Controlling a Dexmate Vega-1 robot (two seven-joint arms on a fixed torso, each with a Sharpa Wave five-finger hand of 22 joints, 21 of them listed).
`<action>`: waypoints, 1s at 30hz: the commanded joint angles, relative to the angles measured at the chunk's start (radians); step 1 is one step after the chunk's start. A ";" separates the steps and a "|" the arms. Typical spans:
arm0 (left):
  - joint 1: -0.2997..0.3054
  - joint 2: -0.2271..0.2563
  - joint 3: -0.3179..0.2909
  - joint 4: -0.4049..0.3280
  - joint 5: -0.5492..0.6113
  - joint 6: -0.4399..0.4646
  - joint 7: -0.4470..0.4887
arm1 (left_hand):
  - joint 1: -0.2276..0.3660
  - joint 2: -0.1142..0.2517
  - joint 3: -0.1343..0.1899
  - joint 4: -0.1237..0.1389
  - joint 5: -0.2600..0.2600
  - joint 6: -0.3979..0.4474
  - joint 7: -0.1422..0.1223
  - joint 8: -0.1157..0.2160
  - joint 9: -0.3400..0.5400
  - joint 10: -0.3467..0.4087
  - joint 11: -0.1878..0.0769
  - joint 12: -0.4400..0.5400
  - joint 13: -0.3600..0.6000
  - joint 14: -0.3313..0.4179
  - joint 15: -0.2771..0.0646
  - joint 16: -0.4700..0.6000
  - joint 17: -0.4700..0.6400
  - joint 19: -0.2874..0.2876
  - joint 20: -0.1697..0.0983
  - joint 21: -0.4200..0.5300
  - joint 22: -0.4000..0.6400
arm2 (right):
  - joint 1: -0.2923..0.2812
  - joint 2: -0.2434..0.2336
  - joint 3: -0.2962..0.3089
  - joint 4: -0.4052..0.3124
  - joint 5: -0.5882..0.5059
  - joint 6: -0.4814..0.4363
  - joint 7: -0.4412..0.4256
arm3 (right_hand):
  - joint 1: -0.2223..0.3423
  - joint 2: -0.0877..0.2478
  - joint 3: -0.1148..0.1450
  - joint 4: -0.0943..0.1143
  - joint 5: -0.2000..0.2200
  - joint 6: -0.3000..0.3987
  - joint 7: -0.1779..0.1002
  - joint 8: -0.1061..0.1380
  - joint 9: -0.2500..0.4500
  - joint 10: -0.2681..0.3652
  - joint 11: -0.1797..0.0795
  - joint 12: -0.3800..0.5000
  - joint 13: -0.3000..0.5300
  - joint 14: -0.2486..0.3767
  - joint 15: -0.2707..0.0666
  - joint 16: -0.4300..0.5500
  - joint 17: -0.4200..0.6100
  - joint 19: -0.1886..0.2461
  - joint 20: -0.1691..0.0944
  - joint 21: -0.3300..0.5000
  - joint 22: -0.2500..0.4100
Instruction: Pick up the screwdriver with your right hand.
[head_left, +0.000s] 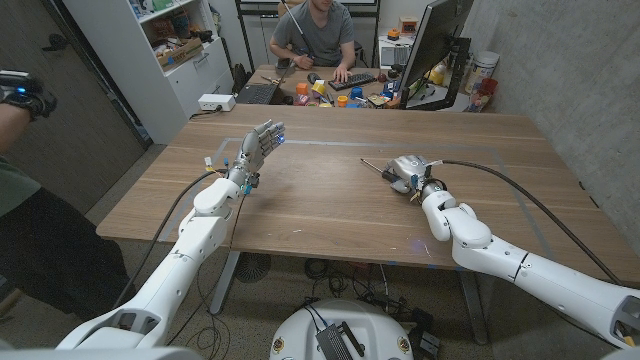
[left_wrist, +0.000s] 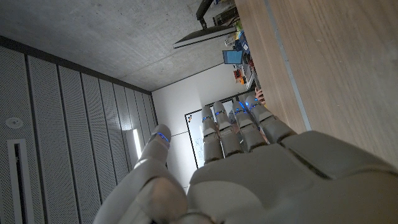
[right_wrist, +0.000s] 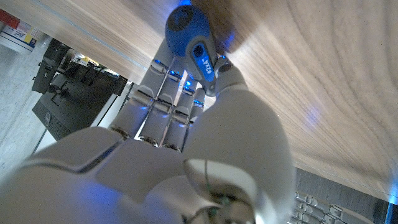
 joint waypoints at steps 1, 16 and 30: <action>0.005 -0.004 0.000 0.001 -0.006 -0.007 -0.004 | -0.002 -0.005 -0.001 0.007 0.005 0.005 0.003 -0.001 0.003 0.002 0.001 0.005 0.003 0.007 -0.076 0.003 0.006 0.009 -0.023 -0.006 0.004 | -0.034 -0.020 0.078 -0.054 0.108 0.027 -0.031 | 0.143 0.138 0.000 0.006 -0.005 0.034 -0.002 0.019 0.034 0.105 -0.092 0.013 0.097 0.162 -0.211 -0.001 0.009 -0.011 -0.088 0.020 0.001; 0.006 -0.007 -0.003 0.004 -0.010 -0.015 -0.011 | -0.004 -0.005 -0.002 0.008 0.006 0.001 0.005 -0.003 0.003 0.002 0.002 0.005 0.003 0.008 -0.076 0.003 0.006 0.010 -0.024 -0.007 0.004 | -0.044 -0.083 0.237 -0.193 0.230 0.051 -0.120 | 0.147 0.138 0.000 0.006 -0.012 0.035 -0.004 0.015 0.034 0.114 -0.094 0.015 0.105 0.168 -0.210 -0.002 0.017 -0.027 -0.088 0.038 -0.004; -0.021 -0.012 0.011 0.049 -0.023 -0.024 -0.043 | -0.005 -0.005 -0.002 0.008 0.006 -0.001 0.008 -0.003 0.003 0.002 0.003 0.004 0.003 0.007 -0.075 0.003 0.006 0.010 -0.024 -0.008 0.004 | 0.058 -0.183 0.365 -0.292 0.218 0.063 -0.085 | 0.146 0.139 0.000 0.007 -0.017 0.031 -0.007 0.011 0.034 0.115 -0.093 0.017 0.112 0.166 -0.210 -0.006 0.023 -0.042 -0.085 0.048 -0.008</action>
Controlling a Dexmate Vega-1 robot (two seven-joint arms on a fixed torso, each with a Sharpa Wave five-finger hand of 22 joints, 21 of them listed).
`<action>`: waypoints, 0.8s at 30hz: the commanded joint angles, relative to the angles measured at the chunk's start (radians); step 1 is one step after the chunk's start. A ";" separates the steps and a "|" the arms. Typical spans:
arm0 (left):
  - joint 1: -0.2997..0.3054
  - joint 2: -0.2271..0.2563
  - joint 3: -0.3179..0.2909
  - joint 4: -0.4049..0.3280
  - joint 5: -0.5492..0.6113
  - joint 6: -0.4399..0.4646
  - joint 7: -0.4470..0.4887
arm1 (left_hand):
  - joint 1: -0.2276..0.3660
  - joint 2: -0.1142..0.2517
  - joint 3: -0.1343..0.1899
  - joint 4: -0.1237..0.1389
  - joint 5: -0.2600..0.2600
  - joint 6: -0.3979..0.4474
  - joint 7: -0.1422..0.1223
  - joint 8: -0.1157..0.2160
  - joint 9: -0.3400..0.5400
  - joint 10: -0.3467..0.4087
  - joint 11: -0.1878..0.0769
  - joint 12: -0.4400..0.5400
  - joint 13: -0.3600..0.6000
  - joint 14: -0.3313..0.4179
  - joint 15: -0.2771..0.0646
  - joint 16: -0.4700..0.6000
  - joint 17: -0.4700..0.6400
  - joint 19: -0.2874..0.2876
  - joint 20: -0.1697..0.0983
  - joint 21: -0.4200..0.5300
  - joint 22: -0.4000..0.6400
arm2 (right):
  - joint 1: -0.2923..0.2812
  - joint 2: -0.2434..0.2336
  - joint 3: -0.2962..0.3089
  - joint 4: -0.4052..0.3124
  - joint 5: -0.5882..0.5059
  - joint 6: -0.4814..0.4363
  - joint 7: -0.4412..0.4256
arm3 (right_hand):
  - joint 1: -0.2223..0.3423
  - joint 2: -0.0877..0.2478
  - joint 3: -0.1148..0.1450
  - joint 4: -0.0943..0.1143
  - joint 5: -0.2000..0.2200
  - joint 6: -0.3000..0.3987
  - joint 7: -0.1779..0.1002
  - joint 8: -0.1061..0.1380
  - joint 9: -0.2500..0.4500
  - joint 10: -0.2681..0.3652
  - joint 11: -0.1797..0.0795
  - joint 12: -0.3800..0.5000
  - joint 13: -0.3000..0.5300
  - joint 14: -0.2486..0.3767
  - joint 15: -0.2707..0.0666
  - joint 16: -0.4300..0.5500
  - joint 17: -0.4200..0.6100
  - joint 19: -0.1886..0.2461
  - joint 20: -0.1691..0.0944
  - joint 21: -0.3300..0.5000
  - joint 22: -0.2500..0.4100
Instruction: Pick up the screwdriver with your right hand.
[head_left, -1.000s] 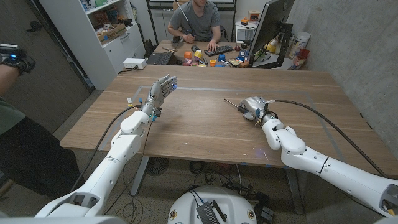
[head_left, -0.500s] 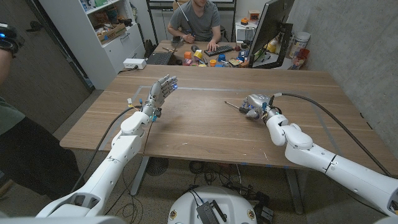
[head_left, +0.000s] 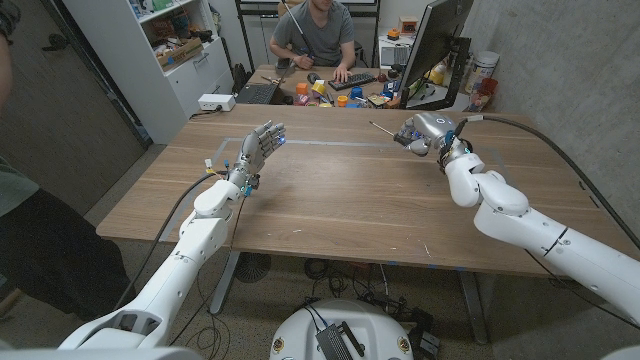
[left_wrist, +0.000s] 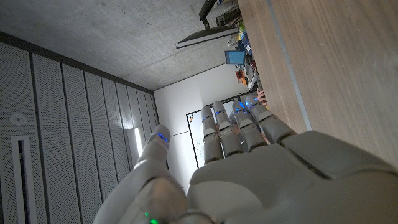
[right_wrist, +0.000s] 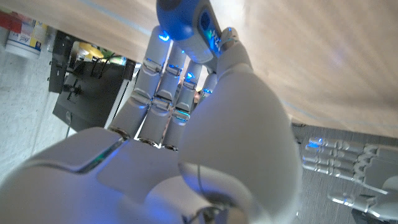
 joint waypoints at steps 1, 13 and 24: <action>-0.022 -0.007 0.012 0.035 -0.012 -0.013 -0.029 | -0.004 -0.004 0.003 0.004 0.006 0.003 0.004 -0.003 0.003 0.002 0.002 0.004 0.003 0.007 -0.075 0.003 0.005 0.005 -0.018 -0.001 0.004 | 0.088 -0.090 0.138 -0.102 0.012 0.021 0.015 | 0.140 0.145 0.000 0.006 -0.003 0.000 0.000 -0.003 0.001 0.099 -0.090 0.006 0.012 0.152 -0.206 -0.001 0.004 -0.011 -0.100 0.009 0.001; -0.032 -0.007 0.016 0.031 -0.006 -0.035 -0.037 | -0.004 -0.004 0.003 0.004 0.006 0.003 0.005 -0.003 0.003 0.005 0.001 0.005 0.003 0.007 -0.075 0.002 0.004 0.003 -0.019 -0.002 0.004 | 0.189 -0.096 0.150 -0.103 -0.040 0.038 0.083 | 0.136 0.147 0.000 0.008 -0.006 0.002 0.003 -0.005 0.001 0.097 -0.090 0.005 0.016 0.154 -0.207 -0.002 0.011 -0.023 -0.098 0.019 -0.003; -0.016 0.004 0.010 -0.016 0.005 -0.012 -0.022 | -0.004 -0.004 0.003 0.004 0.007 0.003 0.005 -0.003 0.003 0.006 0.002 0.006 0.003 0.007 -0.076 0.002 0.004 0.003 -0.019 -0.002 0.004 | 0.172 -0.086 0.147 -0.071 -0.051 0.046 0.063 | 0.136 0.149 0.000 0.009 -0.007 0.001 0.004 -0.007 0.001 0.095 -0.090 0.004 0.018 0.153 -0.206 -0.004 0.014 -0.030 -0.098 0.024 -0.006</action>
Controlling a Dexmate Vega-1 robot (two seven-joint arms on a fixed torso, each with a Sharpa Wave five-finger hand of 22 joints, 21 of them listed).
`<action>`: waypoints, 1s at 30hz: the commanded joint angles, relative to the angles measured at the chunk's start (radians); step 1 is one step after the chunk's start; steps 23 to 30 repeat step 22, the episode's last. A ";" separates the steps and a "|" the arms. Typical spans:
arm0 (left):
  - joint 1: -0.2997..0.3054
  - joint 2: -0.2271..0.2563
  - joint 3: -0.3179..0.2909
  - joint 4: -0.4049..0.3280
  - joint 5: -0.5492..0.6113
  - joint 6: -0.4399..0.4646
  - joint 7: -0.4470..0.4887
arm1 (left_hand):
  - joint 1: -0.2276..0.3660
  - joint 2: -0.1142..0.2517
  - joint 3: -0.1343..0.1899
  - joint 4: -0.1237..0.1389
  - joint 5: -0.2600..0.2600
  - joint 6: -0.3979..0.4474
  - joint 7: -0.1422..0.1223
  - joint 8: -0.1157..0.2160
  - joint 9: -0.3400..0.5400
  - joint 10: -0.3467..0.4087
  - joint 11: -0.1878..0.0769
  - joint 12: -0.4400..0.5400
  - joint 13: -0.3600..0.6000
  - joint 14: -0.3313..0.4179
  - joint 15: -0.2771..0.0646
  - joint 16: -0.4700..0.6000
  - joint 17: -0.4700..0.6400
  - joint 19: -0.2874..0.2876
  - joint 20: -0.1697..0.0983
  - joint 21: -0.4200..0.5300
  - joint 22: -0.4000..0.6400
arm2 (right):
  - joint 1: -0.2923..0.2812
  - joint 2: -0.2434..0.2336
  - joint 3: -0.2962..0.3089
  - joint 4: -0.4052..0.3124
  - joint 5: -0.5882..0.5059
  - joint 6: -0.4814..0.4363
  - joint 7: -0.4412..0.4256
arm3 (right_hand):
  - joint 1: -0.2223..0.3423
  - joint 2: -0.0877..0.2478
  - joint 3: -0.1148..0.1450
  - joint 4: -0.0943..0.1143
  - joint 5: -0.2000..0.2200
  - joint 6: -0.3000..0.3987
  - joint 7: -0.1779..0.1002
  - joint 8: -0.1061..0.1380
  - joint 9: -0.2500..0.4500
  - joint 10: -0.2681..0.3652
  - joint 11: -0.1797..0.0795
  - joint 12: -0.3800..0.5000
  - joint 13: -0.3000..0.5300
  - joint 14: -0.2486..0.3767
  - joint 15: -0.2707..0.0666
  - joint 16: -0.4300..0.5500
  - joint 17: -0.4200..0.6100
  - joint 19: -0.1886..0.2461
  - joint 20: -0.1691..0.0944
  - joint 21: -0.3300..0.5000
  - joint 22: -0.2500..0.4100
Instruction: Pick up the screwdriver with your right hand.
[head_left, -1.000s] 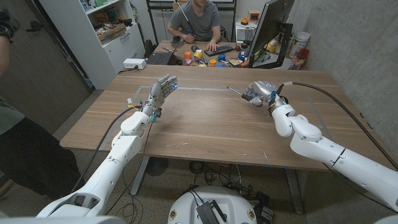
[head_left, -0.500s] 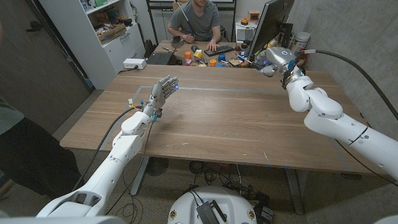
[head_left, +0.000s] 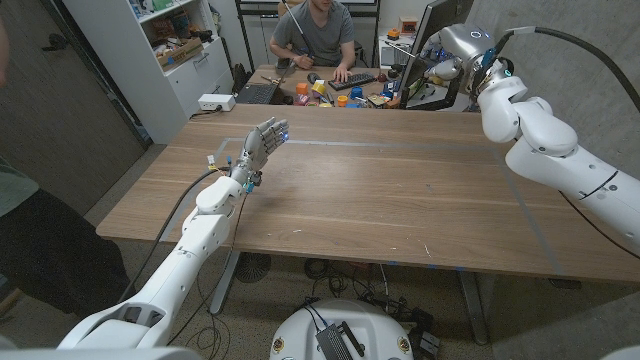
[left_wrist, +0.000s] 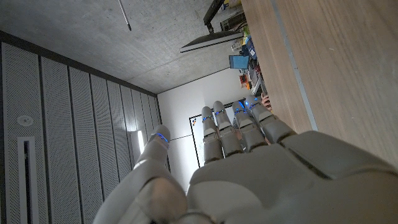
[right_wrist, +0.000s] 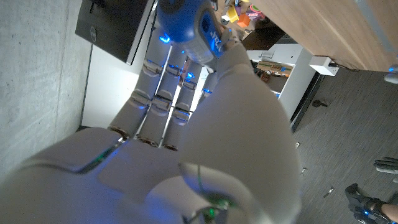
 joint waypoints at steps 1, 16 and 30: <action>0.009 0.006 -0.003 -0.032 0.010 0.014 0.008 | -0.004 -0.004 0.003 0.004 0.006 0.003 0.004 -0.003 0.003 0.007 0.001 0.006 0.003 0.007 -0.076 0.003 0.004 0.003 -0.019 -0.002 0.004 | 0.007 0.002 0.014 0.020 -0.009 0.008 -0.002 | 0.140 0.145 0.003 0.006 -0.003 0.001 0.003 -0.003 0.001 0.095 -0.090 0.004 0.017 0.153 -0.206 0.004 0.004 -0.005 -0.106 0.007 -0.001; 0.001 -0.002 -0.001 -0.017 0.010 0.014 0.004 | -0.003 -0.003 0.004 0.003 0.007 0.005 0.006 -0.002 0.003 0.005 0.002 0.005 0.003 0.007 -0.076 0.002 0.004 0.004 -0.020 -0.003 0.004 | 0.001 -0.003 0.017 0.015 -0.020 0.004 0.005 | 0.138 0.148 0.004 0.007 -0.006 -0.003 0.002 -0.009 0.001 0.091 -0.092 0.002 0.023 0.148 -0.207 -0.001 0.011 -0.019 -0.105 0.021 -0.007; 0.000 -0.003 -0.002 -0.012 0.011 0.010 0.006 | -0.003 -0.003 0.005 0.003 0.007 0.003 0.006 -0.003 0.002 0.005 0.004 0.005 0.003 0.006 -0.076 0.002 0.004 0.003 -0.019 -0.003 0.004 | 0.016 0.007 0.005 0.029 -0.026 0.014 0.011 | 0.137 0.150 0.004 0.007 -0.007 -0.003 0.003 -0.010 0.001 0.087 -0.090 0.001 0.026 0.148 -0.207 -0.002 0.014 -0.024 -0.104 0.027 -0.009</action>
